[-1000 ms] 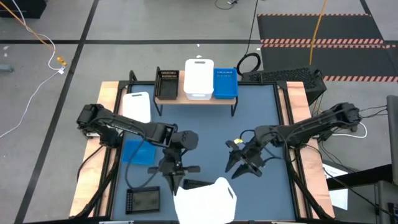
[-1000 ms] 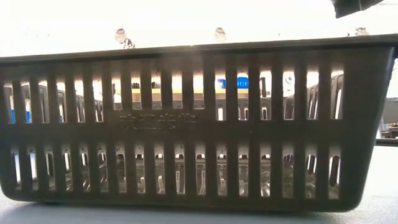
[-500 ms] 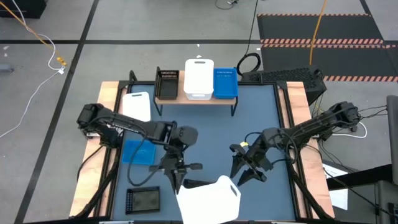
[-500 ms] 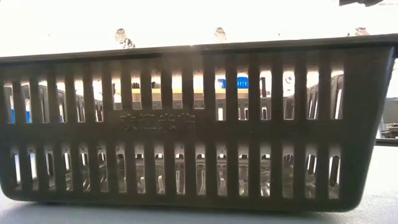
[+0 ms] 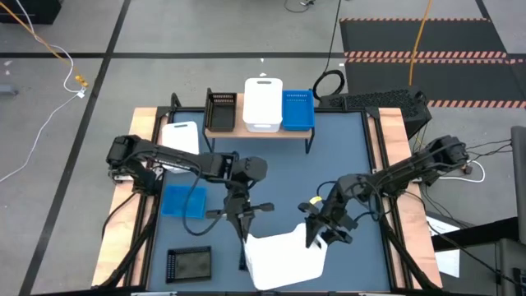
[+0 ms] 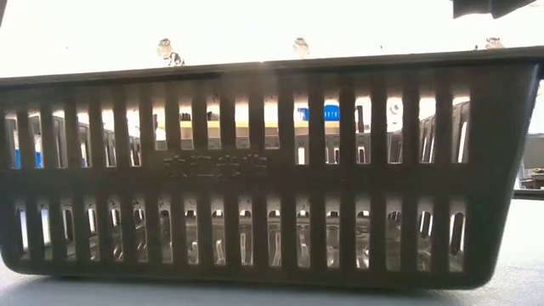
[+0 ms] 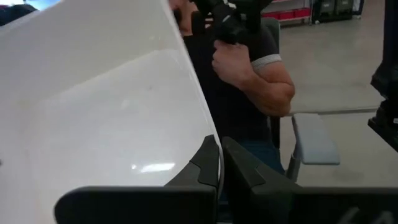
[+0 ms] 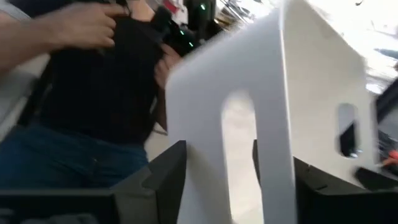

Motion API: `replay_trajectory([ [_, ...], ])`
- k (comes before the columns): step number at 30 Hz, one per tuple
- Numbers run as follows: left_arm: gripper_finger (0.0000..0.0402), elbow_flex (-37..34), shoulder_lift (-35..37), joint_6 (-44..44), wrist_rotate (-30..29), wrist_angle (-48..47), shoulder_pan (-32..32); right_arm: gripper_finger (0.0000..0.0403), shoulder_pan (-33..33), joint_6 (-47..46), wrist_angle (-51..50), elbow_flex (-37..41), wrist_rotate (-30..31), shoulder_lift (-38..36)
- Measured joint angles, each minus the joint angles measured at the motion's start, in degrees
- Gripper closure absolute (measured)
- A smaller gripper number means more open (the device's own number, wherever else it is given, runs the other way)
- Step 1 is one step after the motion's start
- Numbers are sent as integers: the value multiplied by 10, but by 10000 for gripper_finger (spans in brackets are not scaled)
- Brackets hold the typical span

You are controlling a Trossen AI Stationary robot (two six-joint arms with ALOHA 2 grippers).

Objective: Stack baskets on shelf by color
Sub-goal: Stack the right white bin on top of the other white bin on the shelf

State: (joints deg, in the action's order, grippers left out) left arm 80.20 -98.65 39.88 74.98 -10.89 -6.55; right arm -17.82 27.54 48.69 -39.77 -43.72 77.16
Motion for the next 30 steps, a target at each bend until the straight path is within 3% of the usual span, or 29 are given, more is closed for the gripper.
replay_trajectory([
  [11, 391, 0, -4, -18, 5, 18, 41, 362, -4, -13, -18, 0, -39, -1],
  [16, 390, 0, -4, -46, 4, 37, 69, 398, -4, -14, -19, 0, -54, -1],
  [20, 349, 0, -3, -77, -20, 30, 85, 400, -4, -35, -16, 0, -50, -1],
  [26, 262, 0, 3, -214, -87, 62, 83, 402, -3, -54, -15, 0, -45, -1],
  [30, 207, 0, 25, -263, -135, 63, 80, 402, -4, -54, -25, 1, 2, -4],
])
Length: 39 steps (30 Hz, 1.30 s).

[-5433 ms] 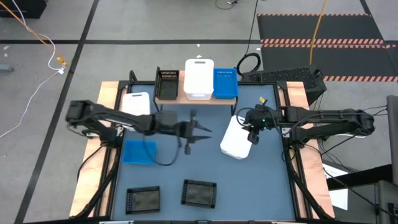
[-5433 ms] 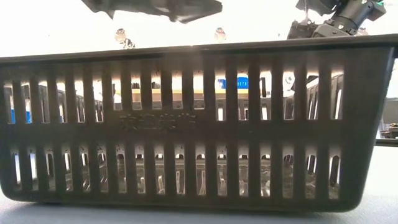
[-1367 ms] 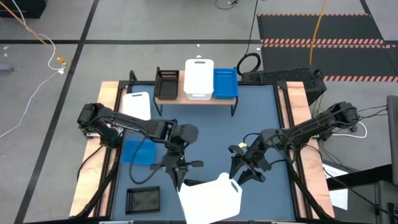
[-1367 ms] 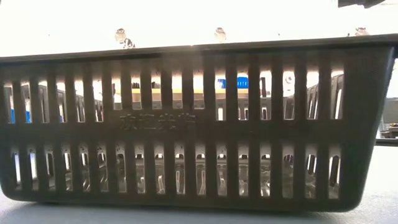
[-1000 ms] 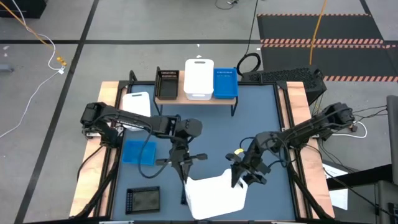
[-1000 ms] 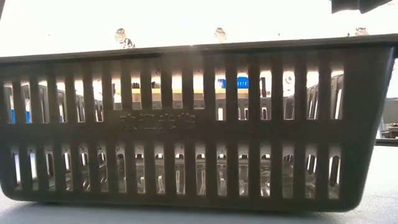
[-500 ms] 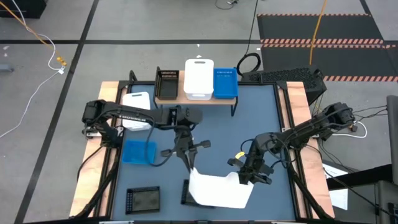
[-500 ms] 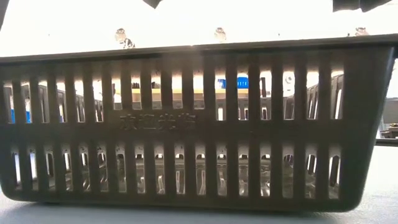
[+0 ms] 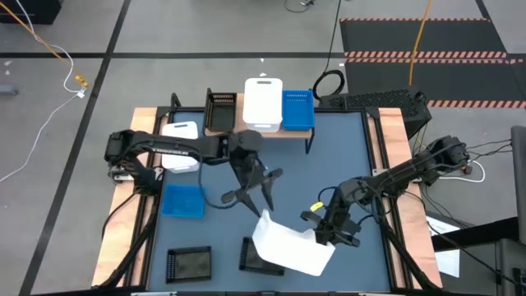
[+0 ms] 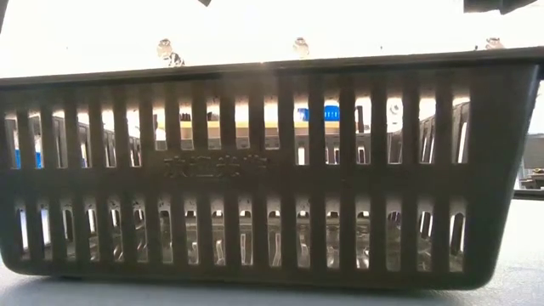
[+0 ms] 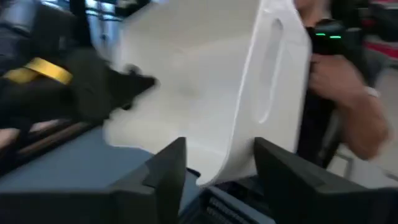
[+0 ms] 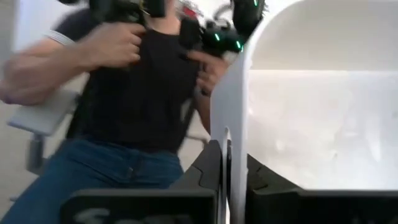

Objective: Stack baskets on shelf by color
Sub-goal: Stack the right white bin on top of the other white bin on the shelf

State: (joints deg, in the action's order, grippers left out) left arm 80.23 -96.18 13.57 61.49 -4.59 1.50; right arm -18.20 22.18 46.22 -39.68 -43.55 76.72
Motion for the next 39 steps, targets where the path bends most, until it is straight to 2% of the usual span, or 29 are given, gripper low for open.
replay_trajectory([
  [2, 184, 0, 27, -21, -49, -4, 6, 402, 1, 1, -16, 0, 40, -6],
  [4, 165, 0, 62, -94, -148, -12, 13, 402, -2, 12, -44, 0, 113, -19],
  [6, 153, 1, 108, -152, -270, -54, 19, 402, -2, 49, -98, 0, 214, -43],
  [8, 147, 1, 158, -146, -398, -119, 23, 402, 0, 81, -138, 0, 333, -66],
  [10, 146, 1, 206, -108, -531, -183, 22, 402, 3, 95, -178, -3, 418, -86],
  [13, 145, 0, 273, -78, -702, -266, 22, 402, 14, 101, -212, -30, 512, -103],
  [15, 145, 1, 309, -85, -772, -303, 23, 403, 23, 116, -226, -62, 543, -107],
  [17, 144, 0, 331, -96, -803, -326, 23, 403, 37, 146, -259, -101, 574, -106],
  [22, 144, 0, 350, -105, -806, -366, 23, 403, 98, 182, -288, -239, 632, -62],
  [24, 144, -5, 347, -100, -813, -392, 24, 402, 130, 166, -283, -290, 633, -39],
  [28, 144, -52, 343, -95, -828, -383, 34, 402, 193, 103, -303, -371, 631, 22],
  [31, 144, -103, 343, -88, -852, -364, 56, 402, 245, 73, -405, -451, 631, 80],
  [36, 144, -183, 345, -113, -856, -328, 96, 402, 313, 31, -660, -592, 629, 185],
  [39, 144, -227, 345, -116, -856, -287, 112, 402, 337, 13, -717, -632, 628, 226],
])
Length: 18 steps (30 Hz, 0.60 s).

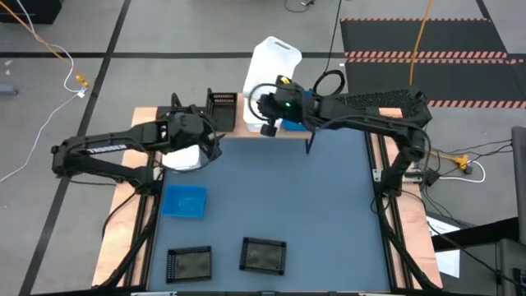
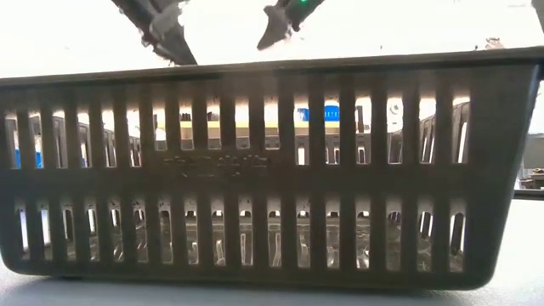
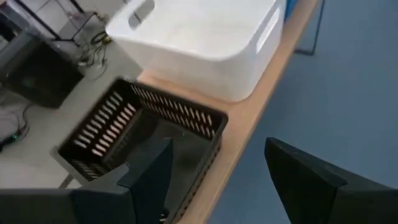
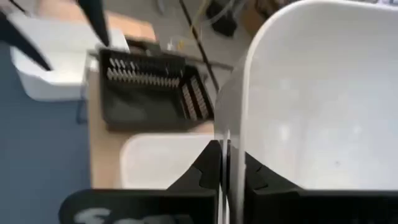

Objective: Stack baskets on shelf by color
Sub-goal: Stack the right white bin on top of the other white bin on the shelf

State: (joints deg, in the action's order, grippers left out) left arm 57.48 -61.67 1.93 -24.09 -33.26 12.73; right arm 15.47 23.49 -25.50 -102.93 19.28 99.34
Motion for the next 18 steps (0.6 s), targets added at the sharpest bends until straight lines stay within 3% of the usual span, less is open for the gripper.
replay_trajectory([
  [3, 144, -11, -1, 47, 1, 26, 18, 402, 18, -20, -37, -29, -29, 17],
  [8, 144, -11, 6, 42, 1, 31, 44, 402, 36, -68, -104, -32, -178, 19],
  [18, 144, -11, 11, 35, 1, 34, 53, 402, 37, -88, -127, -32, -196, 18],
])
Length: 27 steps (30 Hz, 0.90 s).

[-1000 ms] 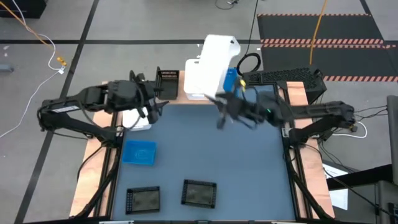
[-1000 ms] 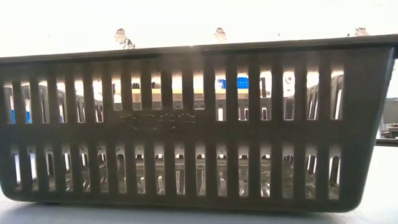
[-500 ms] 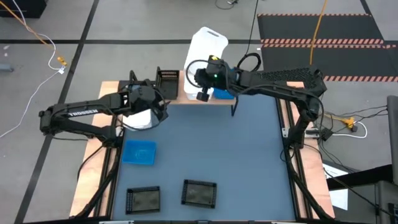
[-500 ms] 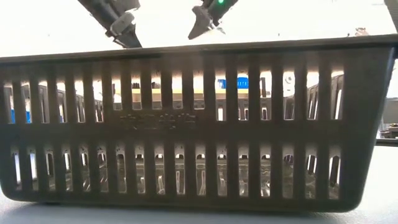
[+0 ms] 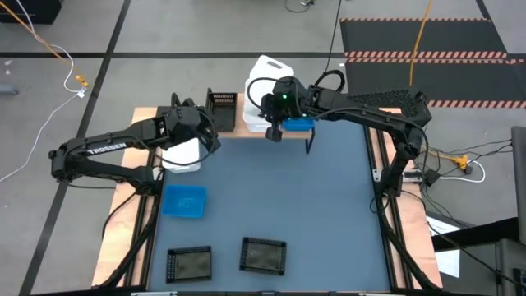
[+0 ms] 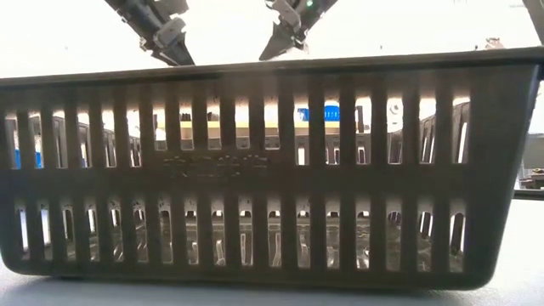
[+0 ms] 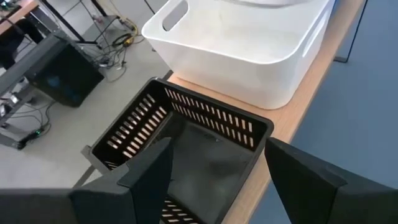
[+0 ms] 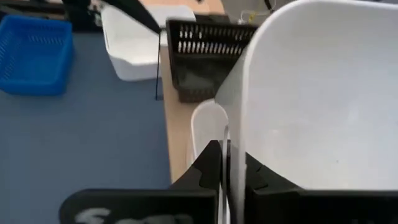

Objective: Stack baskets on shelf by color
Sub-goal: Stack the right white bin on top of the other white bin on the shelf

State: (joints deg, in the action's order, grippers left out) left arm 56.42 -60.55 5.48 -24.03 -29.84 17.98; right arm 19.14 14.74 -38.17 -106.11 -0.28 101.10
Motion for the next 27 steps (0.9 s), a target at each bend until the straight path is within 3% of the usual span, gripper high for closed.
replay_trajectory([
  [14, 144, 0, 0, -11, 1, 1, 0, 383, 0, -6, -16, 0, 5, -4],
  [19, 144, 0, 0, -14, 1, 1, 0, 334, 0, -20, -17, 0, 7, -3],
  [27, 144, 0, 0, -15, 1, 1, 0, 255, 0, -22, -6, 0, 63, -3],
])
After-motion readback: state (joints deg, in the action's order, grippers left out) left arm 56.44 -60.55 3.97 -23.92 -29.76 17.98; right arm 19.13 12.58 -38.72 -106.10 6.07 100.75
